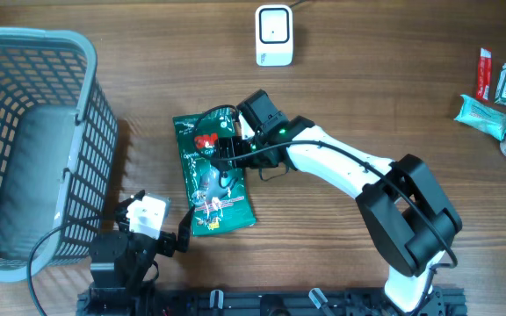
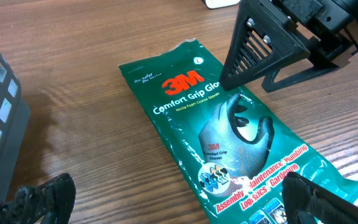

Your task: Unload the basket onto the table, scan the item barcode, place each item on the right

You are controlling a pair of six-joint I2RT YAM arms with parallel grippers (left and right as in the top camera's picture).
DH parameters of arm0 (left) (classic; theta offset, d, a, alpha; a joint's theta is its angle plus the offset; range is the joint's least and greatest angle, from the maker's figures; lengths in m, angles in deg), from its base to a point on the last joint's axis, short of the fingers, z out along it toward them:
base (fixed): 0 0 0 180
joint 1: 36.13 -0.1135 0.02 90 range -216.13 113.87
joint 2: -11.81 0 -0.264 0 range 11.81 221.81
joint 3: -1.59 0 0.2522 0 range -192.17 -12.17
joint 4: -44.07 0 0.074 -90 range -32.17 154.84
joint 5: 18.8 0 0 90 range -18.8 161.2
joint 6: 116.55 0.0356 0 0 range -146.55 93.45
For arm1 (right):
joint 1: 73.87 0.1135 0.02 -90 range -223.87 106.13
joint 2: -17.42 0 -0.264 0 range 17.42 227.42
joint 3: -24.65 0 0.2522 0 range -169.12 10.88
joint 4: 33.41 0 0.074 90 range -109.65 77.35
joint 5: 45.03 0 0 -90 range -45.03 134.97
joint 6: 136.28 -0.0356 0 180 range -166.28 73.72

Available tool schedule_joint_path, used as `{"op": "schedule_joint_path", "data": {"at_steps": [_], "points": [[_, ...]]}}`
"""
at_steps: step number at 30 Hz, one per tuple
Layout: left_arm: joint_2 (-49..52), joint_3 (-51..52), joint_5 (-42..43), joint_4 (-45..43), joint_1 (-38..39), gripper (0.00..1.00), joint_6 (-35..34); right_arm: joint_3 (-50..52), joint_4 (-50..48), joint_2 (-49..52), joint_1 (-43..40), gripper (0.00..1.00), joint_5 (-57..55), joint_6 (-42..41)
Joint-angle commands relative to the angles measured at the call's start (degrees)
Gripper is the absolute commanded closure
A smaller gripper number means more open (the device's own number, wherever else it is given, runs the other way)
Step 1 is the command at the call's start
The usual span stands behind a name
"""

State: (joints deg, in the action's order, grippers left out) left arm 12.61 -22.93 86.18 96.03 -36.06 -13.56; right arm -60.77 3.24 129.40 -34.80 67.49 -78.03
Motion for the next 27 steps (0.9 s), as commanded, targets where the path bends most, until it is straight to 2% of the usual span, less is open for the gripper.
{"op": "schedule_joint_path", "data": {"at_steps": [1, 4, 7, 11, 16, 27], "points": [[-0.4, 0.3, 1.0, -0.1, -0.2, 0.0, -0.3, 0.3, -0.4, 0.8, 0.3, 0.0, 2.0, 1.8], [-0.4, 0.3, 1.0, -0.2, -0.2, 0.0, -0.3, 0.3, -0.1, 0.8, 0.3, 0.0, 0.9, 0.7], [-0.4, 0.3, 1.0, -0.2, -0.2, 0.0, -0.3, 0.3, 0.8, 0.8, 0.3, 0.0, -3.6, -3.8], [-0.4, 0.3, 1.0, -0.1, -0.2, 0.0, -0.3, 0.8, 1.3, 0.8, 0.3, 0.0, -7.0, -3.8], [-0.4, 0.3, 1.0, -0.1, -0.2, 0.0, -0.3, 1.0, 7.0, 0.8, 0.3, 0.0, -12.9, -3.8], [-0.4, 0.3, 1.0, -0.1, -0.2, 0.0, -0.3, 1.0, 8.3, 0.8, 0.3, 0.0, -13.6, -4.8]]}}
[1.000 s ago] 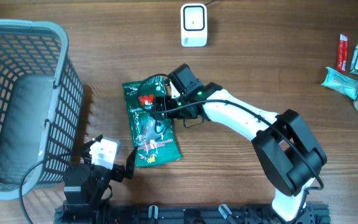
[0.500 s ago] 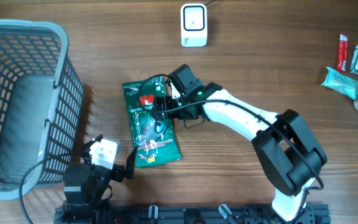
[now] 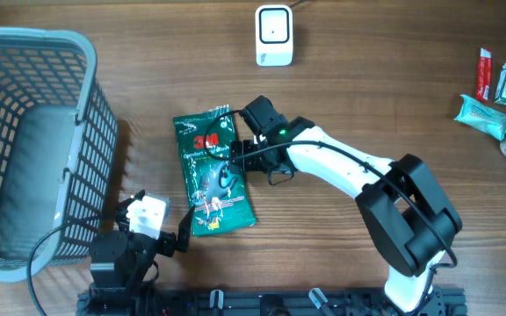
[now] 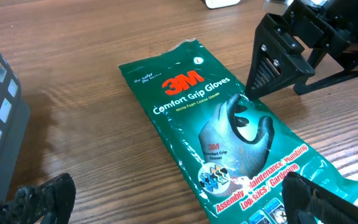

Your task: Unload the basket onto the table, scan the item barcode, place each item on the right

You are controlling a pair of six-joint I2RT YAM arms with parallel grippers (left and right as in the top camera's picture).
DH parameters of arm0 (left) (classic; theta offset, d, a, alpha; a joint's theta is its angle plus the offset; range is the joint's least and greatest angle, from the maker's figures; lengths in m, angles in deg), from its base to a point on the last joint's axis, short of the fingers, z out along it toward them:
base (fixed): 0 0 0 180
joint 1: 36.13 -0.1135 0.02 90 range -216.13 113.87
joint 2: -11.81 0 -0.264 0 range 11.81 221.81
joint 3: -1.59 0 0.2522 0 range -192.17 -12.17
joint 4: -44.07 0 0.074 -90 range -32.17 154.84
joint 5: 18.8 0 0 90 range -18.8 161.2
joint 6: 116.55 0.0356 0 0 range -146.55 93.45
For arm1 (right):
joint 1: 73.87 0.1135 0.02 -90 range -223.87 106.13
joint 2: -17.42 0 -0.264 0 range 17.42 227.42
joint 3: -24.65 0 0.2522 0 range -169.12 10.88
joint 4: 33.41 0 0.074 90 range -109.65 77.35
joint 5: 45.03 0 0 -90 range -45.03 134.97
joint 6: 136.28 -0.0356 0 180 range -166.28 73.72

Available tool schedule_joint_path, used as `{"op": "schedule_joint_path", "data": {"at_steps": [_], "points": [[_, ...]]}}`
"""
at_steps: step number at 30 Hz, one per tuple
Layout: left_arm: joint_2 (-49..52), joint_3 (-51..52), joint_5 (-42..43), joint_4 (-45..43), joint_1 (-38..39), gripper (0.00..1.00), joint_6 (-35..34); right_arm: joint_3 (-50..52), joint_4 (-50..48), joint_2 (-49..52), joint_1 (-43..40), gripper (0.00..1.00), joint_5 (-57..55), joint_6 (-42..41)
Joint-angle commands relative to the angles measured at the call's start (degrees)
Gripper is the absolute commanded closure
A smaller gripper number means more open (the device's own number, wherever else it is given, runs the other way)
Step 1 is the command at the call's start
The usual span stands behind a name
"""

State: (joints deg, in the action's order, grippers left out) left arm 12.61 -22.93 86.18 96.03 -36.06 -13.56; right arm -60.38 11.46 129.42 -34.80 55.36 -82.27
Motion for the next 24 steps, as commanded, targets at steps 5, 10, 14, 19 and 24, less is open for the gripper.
{"op": "schedule_joint_path", "data": {"at_steps": [5, 10, 14, 19, 24], "points": [[-0.4, 0.3, 1.0, -0.1, -0.2, 0.0, -0.3, 0.6, 0.5, 0.7, 0.3, 0.01, -1.5, -0.5], [-0.4, 0.3, 1.0, -0.1, -0.2, 0.0, -0.3, 0.6, 0.5, 0.7, 0.3, 0.0, -1.9, -0.5], [-0.4, 0.3, 1.0, -0.1, -0.2, 0.0, -0.3, 0.6, 0.7, 0.7, 0.3, 0.01, -1.9, -0.5], [-0.4, 0.3, 1.0, -0.1, -0.2, 0.0, -0.3, 0.6, 1.3, 0.7, 0.3, 0.0, -1.9, -0.5], [-0.4, 0.3, 1.0, -0.2, -0.2, 0.0, -0.3, 0.6, 1.6, 0.7, 0.3, 0.0, -1.9, -0.4]]}}
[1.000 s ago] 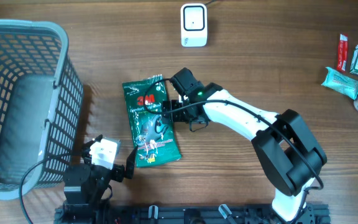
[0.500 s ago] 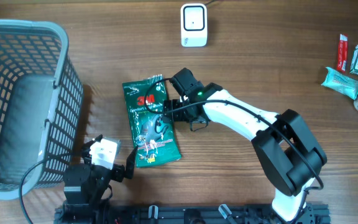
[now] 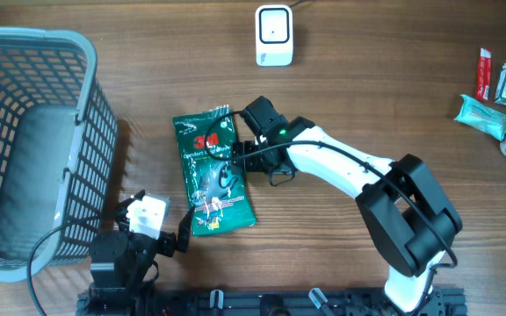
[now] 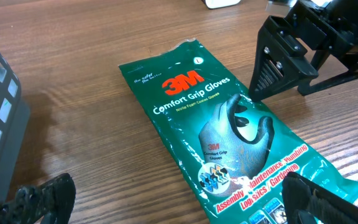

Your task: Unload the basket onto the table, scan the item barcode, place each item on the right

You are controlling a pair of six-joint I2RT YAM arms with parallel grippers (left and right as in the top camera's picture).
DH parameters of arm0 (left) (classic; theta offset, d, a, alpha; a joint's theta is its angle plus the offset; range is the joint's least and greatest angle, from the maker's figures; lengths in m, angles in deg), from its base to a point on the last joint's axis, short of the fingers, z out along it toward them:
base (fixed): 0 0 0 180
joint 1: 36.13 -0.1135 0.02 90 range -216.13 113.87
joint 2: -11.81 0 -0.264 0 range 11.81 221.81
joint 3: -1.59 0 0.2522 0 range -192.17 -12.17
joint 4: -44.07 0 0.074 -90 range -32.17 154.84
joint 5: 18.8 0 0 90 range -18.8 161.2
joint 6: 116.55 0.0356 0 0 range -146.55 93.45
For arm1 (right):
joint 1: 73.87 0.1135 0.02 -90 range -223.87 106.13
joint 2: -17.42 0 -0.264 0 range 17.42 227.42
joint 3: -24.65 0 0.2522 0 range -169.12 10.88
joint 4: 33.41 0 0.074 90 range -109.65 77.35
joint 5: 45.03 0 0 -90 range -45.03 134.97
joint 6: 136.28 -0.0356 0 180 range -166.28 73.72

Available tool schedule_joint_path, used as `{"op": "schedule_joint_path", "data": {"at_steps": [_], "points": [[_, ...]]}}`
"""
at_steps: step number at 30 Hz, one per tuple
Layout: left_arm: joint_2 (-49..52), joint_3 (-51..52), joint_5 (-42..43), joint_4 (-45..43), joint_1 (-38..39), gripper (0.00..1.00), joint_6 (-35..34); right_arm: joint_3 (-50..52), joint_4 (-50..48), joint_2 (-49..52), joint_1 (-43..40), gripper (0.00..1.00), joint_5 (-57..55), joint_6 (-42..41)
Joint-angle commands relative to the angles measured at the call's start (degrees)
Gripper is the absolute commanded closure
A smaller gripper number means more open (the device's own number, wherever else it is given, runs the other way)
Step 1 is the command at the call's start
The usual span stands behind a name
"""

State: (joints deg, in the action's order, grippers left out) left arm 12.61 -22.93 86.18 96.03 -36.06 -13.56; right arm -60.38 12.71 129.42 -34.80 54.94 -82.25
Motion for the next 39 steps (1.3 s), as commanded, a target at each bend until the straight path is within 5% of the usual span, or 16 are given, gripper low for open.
{"op": "schedule_joint_path", "data": {"at_steps": [1, 39], "points": [[-0.4, 0.3, 1.0, -0.1, -0.2, 0.0, -0.3, 0.6, 0.4, 0.7, 0.3, 0.0, -1.4, -0.4], [-0.4, 0.3, 1.0, -0.2, -0.2, 0.0, -0.3, 0.6, -6.2, 1.1, 0.3, 0.0, -1.5, -0.1]]}}
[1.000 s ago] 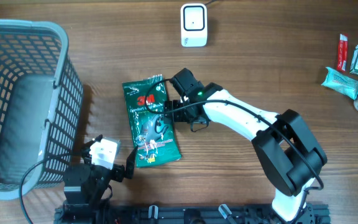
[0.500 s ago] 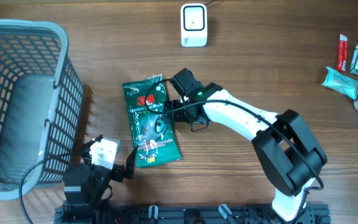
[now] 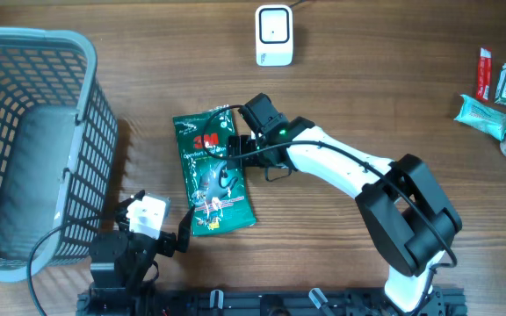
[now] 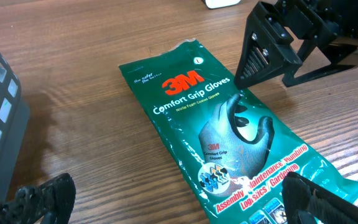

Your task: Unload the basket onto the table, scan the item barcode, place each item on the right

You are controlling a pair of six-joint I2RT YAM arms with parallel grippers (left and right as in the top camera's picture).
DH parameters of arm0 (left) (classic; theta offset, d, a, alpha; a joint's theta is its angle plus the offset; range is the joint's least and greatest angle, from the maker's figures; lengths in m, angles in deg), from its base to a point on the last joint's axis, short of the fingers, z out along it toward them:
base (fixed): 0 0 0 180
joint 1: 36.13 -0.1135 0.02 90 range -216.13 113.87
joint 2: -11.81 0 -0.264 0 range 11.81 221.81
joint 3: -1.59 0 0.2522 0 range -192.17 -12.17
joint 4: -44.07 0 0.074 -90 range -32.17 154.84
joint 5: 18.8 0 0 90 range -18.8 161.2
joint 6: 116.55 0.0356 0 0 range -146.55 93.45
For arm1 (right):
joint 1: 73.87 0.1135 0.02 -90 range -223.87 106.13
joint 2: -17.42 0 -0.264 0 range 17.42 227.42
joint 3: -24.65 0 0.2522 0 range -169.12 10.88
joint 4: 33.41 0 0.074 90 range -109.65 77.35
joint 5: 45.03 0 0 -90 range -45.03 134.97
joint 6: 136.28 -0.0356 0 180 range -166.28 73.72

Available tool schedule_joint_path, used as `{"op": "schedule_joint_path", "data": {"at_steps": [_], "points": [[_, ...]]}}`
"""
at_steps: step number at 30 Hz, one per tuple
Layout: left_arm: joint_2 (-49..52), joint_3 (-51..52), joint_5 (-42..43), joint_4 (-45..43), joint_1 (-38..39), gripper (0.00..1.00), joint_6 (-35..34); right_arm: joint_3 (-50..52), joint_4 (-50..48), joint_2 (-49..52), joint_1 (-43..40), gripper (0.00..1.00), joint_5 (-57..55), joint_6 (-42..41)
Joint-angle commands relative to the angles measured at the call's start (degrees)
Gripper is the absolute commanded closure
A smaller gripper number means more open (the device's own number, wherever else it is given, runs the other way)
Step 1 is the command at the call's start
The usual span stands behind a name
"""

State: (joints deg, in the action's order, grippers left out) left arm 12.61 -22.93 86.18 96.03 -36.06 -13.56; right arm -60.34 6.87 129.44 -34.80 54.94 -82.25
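Note:
A green 3M Comfort Grip Gloves pack [image 3: 211, 172] lies flat on the wooden table, printed front up, also seen in the left wrist view [image 4: 229, 140]. No barcode shows. My right gripper [image 3: 241, 147] hangs at the pack's upper right edge, its black fingers [image 4: 261, 48] apart and nothing between them. My left gripper [image 4: 179, 205] stands open at the pack's near end, one fingertip over the pack's lower corner. The white scanner [image 3: 273, 35] stands at the far edge of the table.
A grey wire basket [image 3: 33, 149] fills the left side. Small packets and a green-capped bottle [image 3: 499, 96] lie at the far right. Bare wood surrounds the pack.
My right gripper has shifted a little toward the pack's top, still at its right edge. The pack and my left gripper have not moved.
My right gripper first hovered over the pack's upper part. It then stood just off the pack's right edge and stayed there. Now it sits slightly nearer the pack's top corner. The pack has lain in the same spot throughout, and the left arm has kept still.

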Motion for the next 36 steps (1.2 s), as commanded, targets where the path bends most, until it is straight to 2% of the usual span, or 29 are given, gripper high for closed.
{"op": "schedule_joint_path", "data": {"at_steps": [1, 16, 22, 27, 36], "points": [[-0.4, 0.3, 1.0, -0.1, -0.2, 0.0, -0.3, 0.5, -0.4, 1.1, 0.3, 0.0, -1.7, -0.1], [-0.4, 0.3, 1.0, -0.1, -0.2, 0.0, -0.4, 0.5, -4.6, 3.3, 0.2, 0.0, -4.9, 0.0], [-0.4, 0.3, 1.0, -0.1, -0.2, 0.0, -0.3, 0.5, -3.7, 3.7, 0.2, 0.0, -8.1, -5.6], [-0.4, 0.3, 1.0, -0.2, -0.2, 0.0, -0.3, 0.5, -5.8, 4.0, 0.2, 0.0, -8.0, -5.3], [-0.4, 0.3, 1.0, -0.1, -0.2, 0.0, -0.3, 0.5, -10.9, 8.8, -1.9, 0.0, 8.2, -1.4]]}}
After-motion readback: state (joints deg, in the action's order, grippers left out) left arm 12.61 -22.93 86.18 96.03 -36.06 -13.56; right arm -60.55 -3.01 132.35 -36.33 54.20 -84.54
